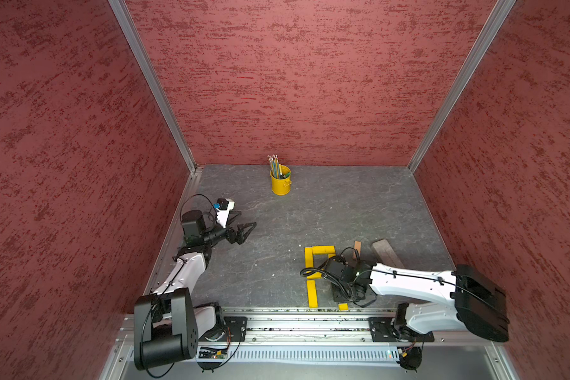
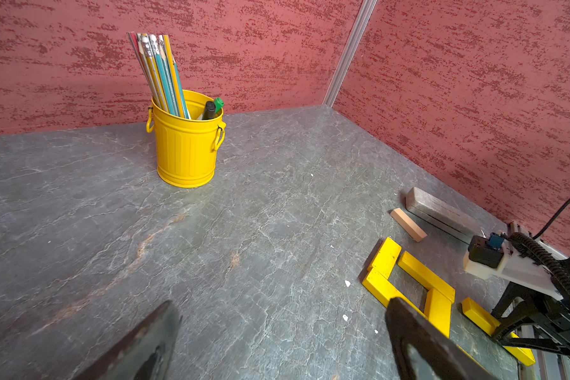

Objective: Assemble the number 8 with building blocks
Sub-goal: Assemble the building block at the center of the board.

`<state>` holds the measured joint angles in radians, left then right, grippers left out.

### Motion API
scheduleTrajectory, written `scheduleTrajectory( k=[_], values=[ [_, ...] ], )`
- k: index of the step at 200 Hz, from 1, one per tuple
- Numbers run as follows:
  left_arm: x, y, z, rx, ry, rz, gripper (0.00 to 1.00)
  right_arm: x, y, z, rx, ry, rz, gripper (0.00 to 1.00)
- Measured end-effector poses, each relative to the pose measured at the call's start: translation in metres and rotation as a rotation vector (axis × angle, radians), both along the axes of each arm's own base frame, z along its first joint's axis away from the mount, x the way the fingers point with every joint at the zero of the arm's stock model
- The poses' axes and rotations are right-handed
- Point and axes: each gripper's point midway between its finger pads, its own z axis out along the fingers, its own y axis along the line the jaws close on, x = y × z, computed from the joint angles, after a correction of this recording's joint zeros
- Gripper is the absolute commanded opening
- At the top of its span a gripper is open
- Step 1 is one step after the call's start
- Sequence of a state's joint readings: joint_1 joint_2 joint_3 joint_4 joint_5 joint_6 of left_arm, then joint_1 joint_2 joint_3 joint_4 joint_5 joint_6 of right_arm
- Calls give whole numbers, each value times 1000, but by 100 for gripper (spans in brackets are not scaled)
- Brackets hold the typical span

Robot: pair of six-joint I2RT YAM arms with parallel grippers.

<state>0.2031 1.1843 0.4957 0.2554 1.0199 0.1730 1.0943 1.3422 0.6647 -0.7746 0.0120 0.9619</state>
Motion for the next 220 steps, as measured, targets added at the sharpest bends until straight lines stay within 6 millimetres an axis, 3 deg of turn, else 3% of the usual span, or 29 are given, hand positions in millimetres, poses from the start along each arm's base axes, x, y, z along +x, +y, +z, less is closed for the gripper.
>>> scheduleTrajectory(
  k=[220],
  values=[
    [0,0,0,0,0,0,100,8,8,-2,-20,-13,-5,27]
  ],
)
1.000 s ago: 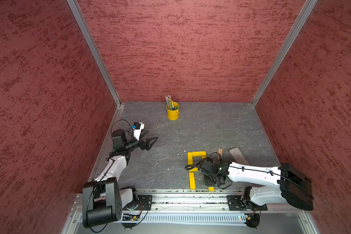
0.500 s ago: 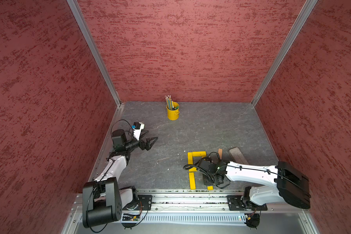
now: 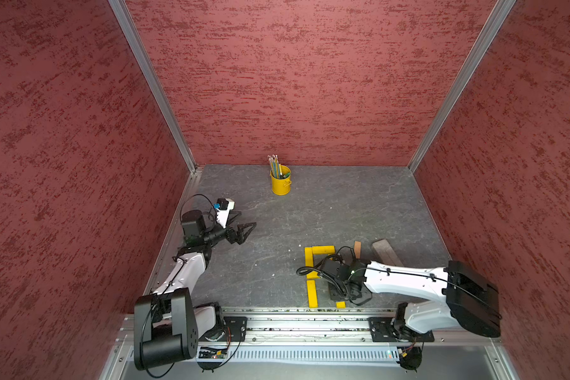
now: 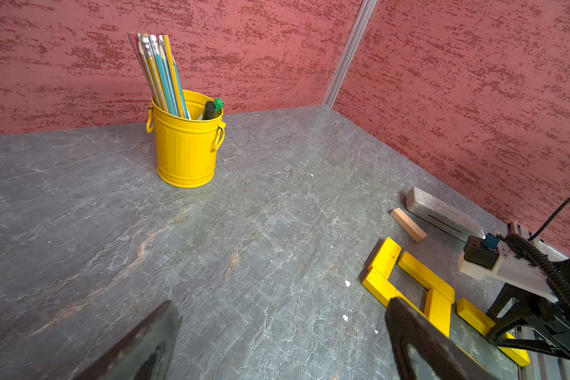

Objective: Assemble the number 8 with building blocks
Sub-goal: Assemble the building block at the center of the board.

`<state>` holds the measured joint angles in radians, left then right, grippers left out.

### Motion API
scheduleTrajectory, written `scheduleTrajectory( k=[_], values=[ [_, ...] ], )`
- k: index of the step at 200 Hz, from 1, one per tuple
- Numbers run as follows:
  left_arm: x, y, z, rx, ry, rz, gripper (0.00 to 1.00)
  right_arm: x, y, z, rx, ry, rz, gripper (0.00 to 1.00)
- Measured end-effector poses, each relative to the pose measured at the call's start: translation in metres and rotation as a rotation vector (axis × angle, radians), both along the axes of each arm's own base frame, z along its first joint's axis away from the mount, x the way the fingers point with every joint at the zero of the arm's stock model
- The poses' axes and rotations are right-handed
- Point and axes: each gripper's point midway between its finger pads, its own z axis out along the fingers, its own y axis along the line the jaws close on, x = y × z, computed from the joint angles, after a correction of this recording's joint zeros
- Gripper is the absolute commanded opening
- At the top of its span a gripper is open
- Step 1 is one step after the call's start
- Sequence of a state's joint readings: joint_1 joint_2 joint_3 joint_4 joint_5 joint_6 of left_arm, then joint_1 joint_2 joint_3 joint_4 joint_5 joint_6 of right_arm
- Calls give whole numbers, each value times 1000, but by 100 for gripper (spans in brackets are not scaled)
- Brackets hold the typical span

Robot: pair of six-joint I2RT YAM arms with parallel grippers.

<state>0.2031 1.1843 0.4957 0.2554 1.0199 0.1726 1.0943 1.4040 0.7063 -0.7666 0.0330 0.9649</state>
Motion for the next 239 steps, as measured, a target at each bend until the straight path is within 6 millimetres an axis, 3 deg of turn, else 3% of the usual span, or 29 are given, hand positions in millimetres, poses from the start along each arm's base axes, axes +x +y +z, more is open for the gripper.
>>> scheduleTrajectory(
  k=[239],
  values=[
    [0,0,0,0,0,0,100,4,1,-2,-28,-5,-9,30]
  ],
)
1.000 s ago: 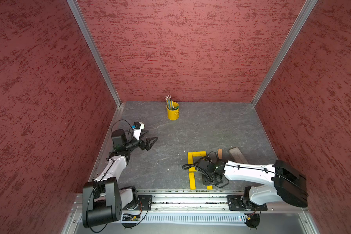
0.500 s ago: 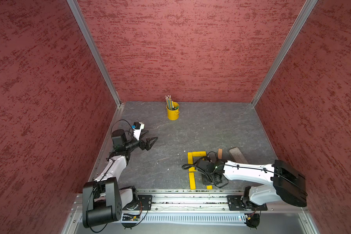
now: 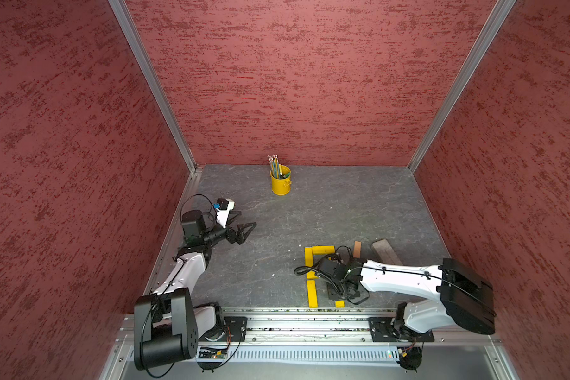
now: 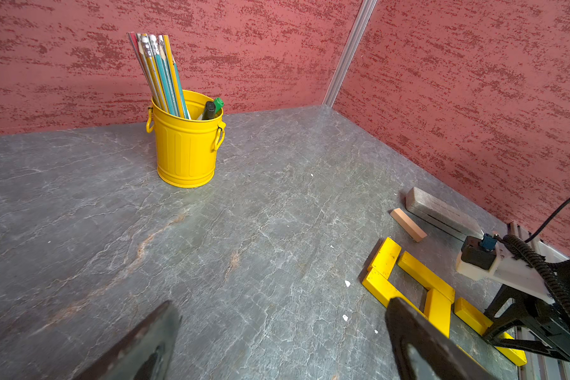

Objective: Assemble the number 8 with building blocks
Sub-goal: Assemble the building block at the center of the board.

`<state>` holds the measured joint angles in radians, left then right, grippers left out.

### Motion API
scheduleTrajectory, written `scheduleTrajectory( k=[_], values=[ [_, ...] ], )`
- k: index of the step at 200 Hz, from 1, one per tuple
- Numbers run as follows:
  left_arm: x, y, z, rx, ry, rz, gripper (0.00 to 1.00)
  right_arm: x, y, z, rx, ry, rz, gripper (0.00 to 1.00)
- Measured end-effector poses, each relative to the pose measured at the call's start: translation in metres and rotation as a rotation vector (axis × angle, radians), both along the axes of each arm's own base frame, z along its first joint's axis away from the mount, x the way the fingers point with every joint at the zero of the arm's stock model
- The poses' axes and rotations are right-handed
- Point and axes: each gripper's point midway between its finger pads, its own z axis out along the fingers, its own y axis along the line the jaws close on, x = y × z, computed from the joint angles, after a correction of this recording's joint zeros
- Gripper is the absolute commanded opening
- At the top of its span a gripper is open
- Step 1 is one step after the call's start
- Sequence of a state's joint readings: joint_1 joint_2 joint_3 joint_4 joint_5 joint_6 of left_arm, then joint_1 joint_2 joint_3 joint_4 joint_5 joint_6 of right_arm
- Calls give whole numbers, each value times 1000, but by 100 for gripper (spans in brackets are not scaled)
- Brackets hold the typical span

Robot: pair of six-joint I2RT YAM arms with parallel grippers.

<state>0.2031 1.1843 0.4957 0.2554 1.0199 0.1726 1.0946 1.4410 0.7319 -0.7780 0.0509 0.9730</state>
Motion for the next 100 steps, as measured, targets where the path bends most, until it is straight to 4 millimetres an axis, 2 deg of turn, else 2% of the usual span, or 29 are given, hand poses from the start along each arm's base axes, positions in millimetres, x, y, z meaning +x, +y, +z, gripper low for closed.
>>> scheduleTrajectory(
  k=[100],
  values=[
    [0,0,0,0,0,0,100,2,0,0,3,-2,-13,31]
  ],
)
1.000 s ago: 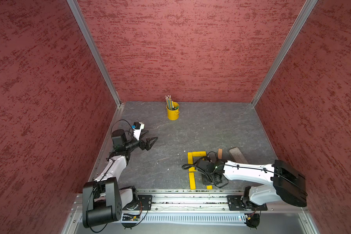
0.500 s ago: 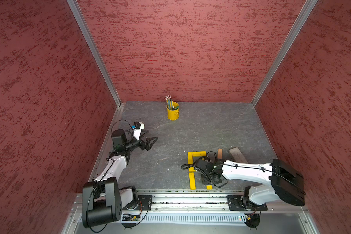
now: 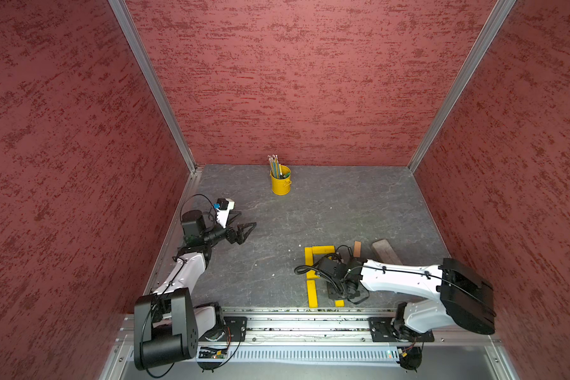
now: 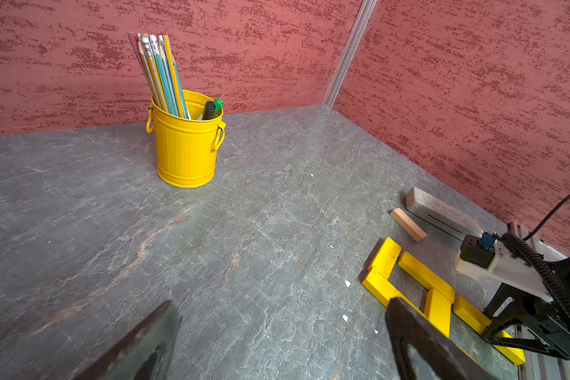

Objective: Assemble the number 8 with building blocks
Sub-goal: Assemble the building block at the center of the board.

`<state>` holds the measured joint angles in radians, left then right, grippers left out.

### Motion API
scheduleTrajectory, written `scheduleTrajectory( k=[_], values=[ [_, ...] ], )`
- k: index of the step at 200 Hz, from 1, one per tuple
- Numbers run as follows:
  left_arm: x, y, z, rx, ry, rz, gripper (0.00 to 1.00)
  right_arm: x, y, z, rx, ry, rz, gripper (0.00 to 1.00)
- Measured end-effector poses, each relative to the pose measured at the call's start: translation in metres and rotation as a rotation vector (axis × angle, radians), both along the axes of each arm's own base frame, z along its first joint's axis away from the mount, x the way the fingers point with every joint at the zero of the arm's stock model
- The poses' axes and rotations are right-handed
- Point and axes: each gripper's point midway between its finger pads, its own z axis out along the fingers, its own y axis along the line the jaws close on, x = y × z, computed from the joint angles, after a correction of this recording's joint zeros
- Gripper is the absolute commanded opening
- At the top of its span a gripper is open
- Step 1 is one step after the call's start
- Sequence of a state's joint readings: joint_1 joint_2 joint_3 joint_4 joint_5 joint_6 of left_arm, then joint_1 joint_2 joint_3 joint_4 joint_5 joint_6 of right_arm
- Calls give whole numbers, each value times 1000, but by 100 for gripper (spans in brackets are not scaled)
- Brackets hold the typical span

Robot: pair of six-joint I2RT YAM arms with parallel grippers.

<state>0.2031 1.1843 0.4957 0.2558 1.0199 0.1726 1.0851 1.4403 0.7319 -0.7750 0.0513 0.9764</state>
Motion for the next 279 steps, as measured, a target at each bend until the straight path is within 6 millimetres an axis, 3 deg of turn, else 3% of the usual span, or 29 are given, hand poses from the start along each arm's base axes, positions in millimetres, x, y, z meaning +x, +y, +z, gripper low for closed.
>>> scheduleTrajectory(
  k=[81,142,229,249,263,279],
  values=[
    [0,0,0,0,0,0,100,2,0,0,2,-2,-5,32],
    [0,0,0,0,0,0,100,3,-1,-2,-5,-6,12,38],
    [0,0,0,0,0,0,100,6,7,-1,29,-19,18,63],
    [0,0,0,0,0,0,99,8,5,2,27,-31,16,76],
    [0,0,0,0,0,0,100,8,1,10,24,-41,16,81],
    [0,0,0,1,0,1,100,10,0,36,48,-70,9,86]
  ],
)
